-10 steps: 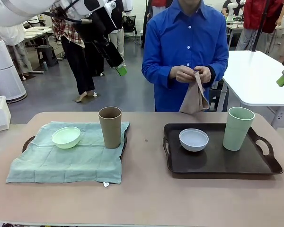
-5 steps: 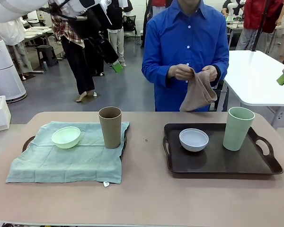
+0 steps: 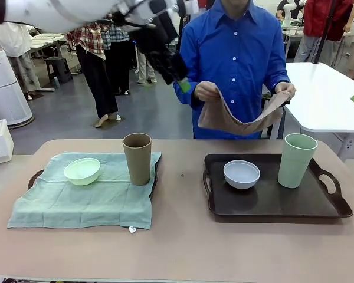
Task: Set up a tray with a mat and arrange the tableware.
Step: Pick up the Picnic Bowl and Reusable plastic cup from the Handle tray in front of the human's position and hold them in the air.
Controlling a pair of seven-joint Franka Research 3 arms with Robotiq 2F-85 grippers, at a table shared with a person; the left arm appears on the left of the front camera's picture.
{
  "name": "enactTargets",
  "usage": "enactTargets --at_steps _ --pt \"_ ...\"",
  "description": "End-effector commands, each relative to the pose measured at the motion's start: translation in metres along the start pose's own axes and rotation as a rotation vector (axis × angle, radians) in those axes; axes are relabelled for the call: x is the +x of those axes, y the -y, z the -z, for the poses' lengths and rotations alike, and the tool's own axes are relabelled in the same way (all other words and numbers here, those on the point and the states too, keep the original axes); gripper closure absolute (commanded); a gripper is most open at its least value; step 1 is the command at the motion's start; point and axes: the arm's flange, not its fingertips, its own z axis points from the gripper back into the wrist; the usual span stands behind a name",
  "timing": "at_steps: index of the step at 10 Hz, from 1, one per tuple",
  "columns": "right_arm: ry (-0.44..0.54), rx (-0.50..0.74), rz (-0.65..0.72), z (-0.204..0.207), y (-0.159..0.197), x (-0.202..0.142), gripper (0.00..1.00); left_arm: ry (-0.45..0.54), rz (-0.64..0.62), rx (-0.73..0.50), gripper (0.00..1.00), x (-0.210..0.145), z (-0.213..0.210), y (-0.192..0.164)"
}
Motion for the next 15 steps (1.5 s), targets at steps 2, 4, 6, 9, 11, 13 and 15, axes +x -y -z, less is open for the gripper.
enactTargets --at_steps 2,4,6,9,11,13,15 --pt "0.184 0.111 -0.297 0.023 0.034 0.018 0.0 -0.101 -0.063 -0.022 0.16 0.046 0.036 0.009" --pt "0.319 0.325 -0.437 0.046 0.059 0.034 0.0 -0.139 -0.069 -0.052 0.16 0.065 0.069 0.016" --pt "0.215 0.432 -0.525 0.071 0.073 0.04 0.0 -0.179 -0.063 -0.042 0.16 0.07 0.082 0.021" --pt "0.005 0.434 -0.534 0.078 0.084 0.021 0.0 -0.167 -0.075 -0.062 0.16 0.068 0.076 0.016" --pt "0.186 0.492 -0.523 0.095 0.072 0.022 0.0 -0.169 -0.057 -0.067 0.16 0.061 0.09 0.018" --pt "0.186 0.492 -0.523 0.095 0.072 0.022 0.0 -0.169 -0.057 -0.067 0.16 0.061 0.09 0.018" --pt "0.186 0.492 -0.523 0.095 0.072 0.022 0.0 -0.169 -0.057 -0.067 0.16 0.061 0.09 0.018"
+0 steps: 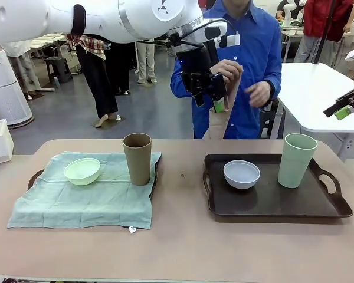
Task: Set up a tray with a mat and arrange the tableware.
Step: Pick up the Picnic Bowl and Reusable plastic cup from the Handle tray in front of the human's position and hold them in the air.
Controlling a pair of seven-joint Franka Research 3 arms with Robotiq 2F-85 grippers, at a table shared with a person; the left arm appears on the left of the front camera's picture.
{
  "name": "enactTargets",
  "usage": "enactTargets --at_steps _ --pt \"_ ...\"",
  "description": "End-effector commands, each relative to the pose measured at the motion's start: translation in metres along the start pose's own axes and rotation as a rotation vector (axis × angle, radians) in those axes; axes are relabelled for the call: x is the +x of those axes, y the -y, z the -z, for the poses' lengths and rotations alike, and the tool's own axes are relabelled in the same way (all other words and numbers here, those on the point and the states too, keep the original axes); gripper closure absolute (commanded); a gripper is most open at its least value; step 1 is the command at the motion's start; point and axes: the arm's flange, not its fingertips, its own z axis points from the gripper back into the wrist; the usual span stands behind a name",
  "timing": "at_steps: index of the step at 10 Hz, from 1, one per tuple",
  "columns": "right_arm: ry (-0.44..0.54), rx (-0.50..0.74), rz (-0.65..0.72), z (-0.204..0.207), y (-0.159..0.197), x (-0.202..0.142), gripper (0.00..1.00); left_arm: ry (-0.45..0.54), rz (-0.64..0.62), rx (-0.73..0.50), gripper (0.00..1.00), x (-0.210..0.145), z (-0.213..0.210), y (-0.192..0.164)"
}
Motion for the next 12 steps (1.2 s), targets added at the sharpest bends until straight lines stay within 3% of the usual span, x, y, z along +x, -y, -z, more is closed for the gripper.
enactTargets --at_steps 1,2,3,4,6,8,9,10,12 --pt "0.017 -0.017 0.006 0.004 -0.003 -0.003 0.0 0.008 0.002 0.003 0.16 0.0 0.0 0.001" --pt "0.0 0.0 0.0 0.0 0.0 0.0 0.0 0.008 0.002 0.003 0.16 0.0 0.0 0.001" --pt "-0.109 0.059 -0.404 -0.002 0.002 -0.006 0.0 0.008 0.002 0.003 0.16 0.0 0.0 0.001" --pt "-0.133 0.03 -0.557 -0.005 0.012 -0.015 0.0 0.0 0.0 0.0 0.16 0.0 0.0 0.0" --pt "-0.178 0.037 -0.765 -0.004 0.041 -0.039 0.0 -0.032 -0.222 0.02 0.16 0.002 0.02 0.012" --pt "-0.112 0.062 -0.797 0.001 0.066 -0.061 0.0 -0.027 -0.339 0.096 0.16 -0.002 0.03 0.029" --pt "-0.088 0.074 -0.771 0.006 0.078 -0.069 0.0 -0.026 -0.468 0.134 0.16 -0.002 0.04 0.03" --pt "-0.059 0.089 -0.765 0.011 0.087 -0.072 0.0 -0.025 -0.584 0.149 0.16 0.003 0.053 0.024" --pt "-0.009 0.124 -0.722 0.026 0.102 -0.067 0.0 -0.002 -0.686 0.181 0.16 0.013 0.073 0.009"
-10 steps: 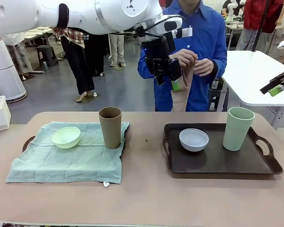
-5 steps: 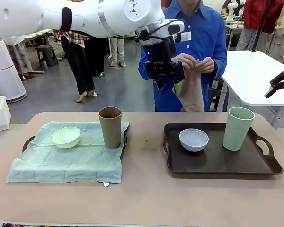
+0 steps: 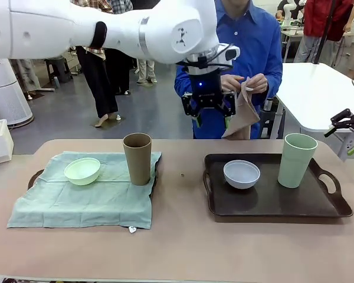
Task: Set up a tray with a mat and arrange the tableware.
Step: Pick up the Picnic Bowl and Reusable plastic cup from the Handle tray in front of the human's position and hold them in the air.
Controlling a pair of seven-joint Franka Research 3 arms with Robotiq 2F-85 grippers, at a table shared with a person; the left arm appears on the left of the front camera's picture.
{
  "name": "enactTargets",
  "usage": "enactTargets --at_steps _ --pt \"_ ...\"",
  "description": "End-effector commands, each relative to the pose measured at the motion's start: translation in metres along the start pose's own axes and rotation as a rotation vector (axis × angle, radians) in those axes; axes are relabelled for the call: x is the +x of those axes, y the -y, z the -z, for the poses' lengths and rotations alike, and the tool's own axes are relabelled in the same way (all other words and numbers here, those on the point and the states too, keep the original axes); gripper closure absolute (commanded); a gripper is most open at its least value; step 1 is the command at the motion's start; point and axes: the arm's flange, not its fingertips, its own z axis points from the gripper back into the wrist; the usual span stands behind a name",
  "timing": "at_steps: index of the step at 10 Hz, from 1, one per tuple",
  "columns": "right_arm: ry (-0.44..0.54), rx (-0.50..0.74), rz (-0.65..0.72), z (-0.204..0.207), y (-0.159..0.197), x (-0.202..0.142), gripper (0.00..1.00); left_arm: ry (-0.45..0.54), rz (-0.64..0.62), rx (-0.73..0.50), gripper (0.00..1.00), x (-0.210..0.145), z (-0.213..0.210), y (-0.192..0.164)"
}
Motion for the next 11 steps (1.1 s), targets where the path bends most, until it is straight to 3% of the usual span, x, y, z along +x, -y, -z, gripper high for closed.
enactTargets --at_steps 1,6,11 --pt "0.093 0.004 0.07 0.0 0.026 0.006 0.0 0.049 -0.077 0.058 0.16 0.016 0.017 0.0" --pt "0.138 0.078 0.28 0.038 0.046 0.017 0.0 0.003 -0.071 0.102 0.16 0.032 0.05 -0.012" --pt "0.113 0.153 0.32 0.057 0.049 0.033 0.0 -0.009 -0.041 0.094 0.16 0.036 0.065 -0.008"
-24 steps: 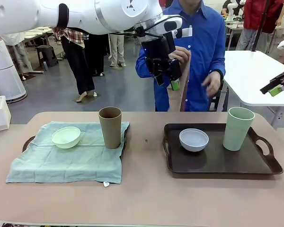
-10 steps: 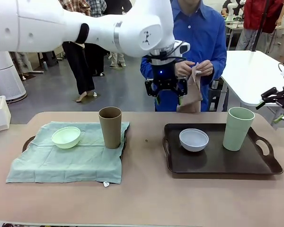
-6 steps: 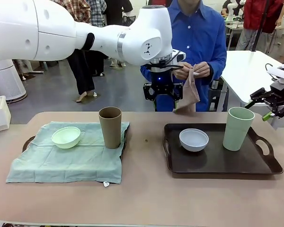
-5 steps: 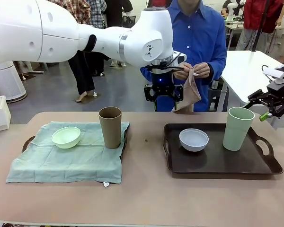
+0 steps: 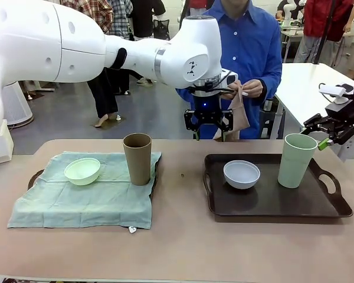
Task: Set up a tray with a mat and arrange the tableware.
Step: Pick up the Picnic Bowl and Reusable plastic cup from the Handle tray in front of the human's position and hold them in the air.
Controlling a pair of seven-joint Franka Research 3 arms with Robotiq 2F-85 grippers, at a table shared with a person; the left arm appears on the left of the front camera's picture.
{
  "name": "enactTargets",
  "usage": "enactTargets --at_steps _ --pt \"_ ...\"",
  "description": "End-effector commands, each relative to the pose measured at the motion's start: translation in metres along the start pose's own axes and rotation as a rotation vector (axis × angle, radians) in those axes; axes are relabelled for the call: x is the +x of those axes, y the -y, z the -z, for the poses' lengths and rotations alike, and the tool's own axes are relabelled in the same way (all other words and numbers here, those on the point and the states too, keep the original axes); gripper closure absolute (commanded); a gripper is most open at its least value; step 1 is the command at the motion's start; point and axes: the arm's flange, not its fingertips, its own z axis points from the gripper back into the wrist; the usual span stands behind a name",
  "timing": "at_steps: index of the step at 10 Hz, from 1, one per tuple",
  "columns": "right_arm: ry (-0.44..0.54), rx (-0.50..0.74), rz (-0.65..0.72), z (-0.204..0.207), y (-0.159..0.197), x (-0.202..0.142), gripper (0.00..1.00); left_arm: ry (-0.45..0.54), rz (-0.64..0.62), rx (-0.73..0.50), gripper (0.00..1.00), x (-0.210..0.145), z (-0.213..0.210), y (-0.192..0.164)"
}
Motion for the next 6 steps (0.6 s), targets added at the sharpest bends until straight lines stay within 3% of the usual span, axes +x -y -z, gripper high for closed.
enactTargets --at_steps 1,5,6 --pt "-0.036 0.03 0.015 0.007 -0.008 0.009 0.0 0.019 0.013 0.026 0.16 0.014 -0.001 0.003" --pt "-0.026 0.034 0.038 0.01 -0.023 -0.007 0.0 0.01 0.018 -0.005 0.16 0.025 -0.001 0.008" --pt "-0.094 0.03 0.058 0.011 -0.027 -0.007 0.0 -0.003 0.072 -0.028 0.16 0.026 -0.004 0.01"
